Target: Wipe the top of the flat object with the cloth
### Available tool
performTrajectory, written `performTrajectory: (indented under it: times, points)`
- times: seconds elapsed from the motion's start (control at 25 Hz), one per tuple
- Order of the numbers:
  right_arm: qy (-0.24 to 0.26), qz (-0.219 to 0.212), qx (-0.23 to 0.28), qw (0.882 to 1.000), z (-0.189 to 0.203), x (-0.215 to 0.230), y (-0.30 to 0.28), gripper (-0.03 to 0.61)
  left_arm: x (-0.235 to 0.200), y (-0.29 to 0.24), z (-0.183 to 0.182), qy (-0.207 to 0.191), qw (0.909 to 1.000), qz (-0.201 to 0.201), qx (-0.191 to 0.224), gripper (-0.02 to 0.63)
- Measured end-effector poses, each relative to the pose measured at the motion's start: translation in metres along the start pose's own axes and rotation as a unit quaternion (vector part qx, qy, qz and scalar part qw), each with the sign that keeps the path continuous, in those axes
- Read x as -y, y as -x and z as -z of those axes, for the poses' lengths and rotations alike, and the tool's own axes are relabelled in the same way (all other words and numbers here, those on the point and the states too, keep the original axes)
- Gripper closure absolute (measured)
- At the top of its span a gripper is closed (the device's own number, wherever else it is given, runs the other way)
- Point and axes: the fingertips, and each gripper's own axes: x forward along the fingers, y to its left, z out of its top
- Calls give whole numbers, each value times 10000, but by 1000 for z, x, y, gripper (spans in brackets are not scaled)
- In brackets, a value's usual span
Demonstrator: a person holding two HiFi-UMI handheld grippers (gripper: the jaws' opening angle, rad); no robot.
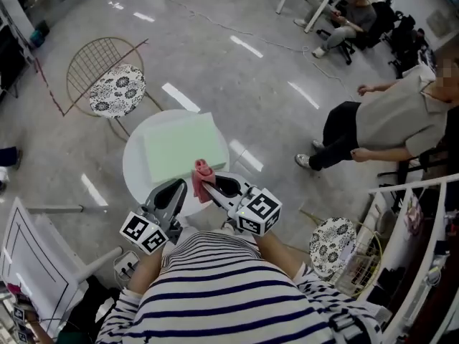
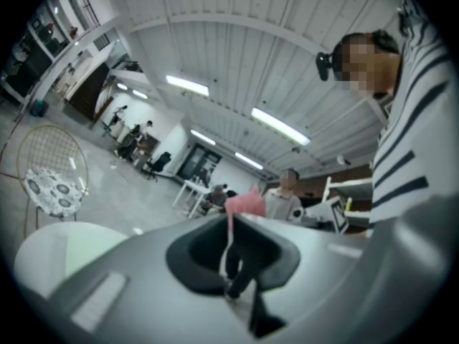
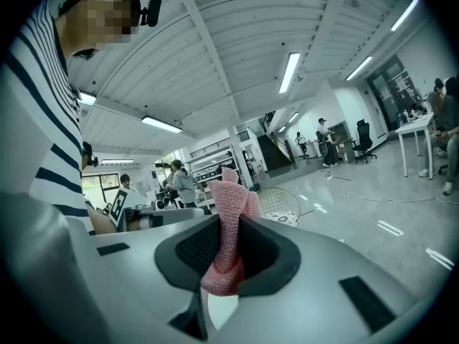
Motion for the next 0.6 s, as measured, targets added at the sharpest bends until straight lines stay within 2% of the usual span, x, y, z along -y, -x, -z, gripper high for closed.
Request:
performTrajectory:
  times: [0.32, 0.48, 0.6]
  points:
    - [188, 199, -159, 9995, -7, 7, -64, 522, -61, 8, -18, -218, 9993, 182, -250, 600]
    - [459, 314, -327, 9979, -11, 8, -72, 522, -69, 4, -16, -306, 9982, 279, -441, 578]
    - [456, 343, -408, 9975, -10, 16, -78, 522, -77, 0, -14, -326, 9977, 292, -518, 560]
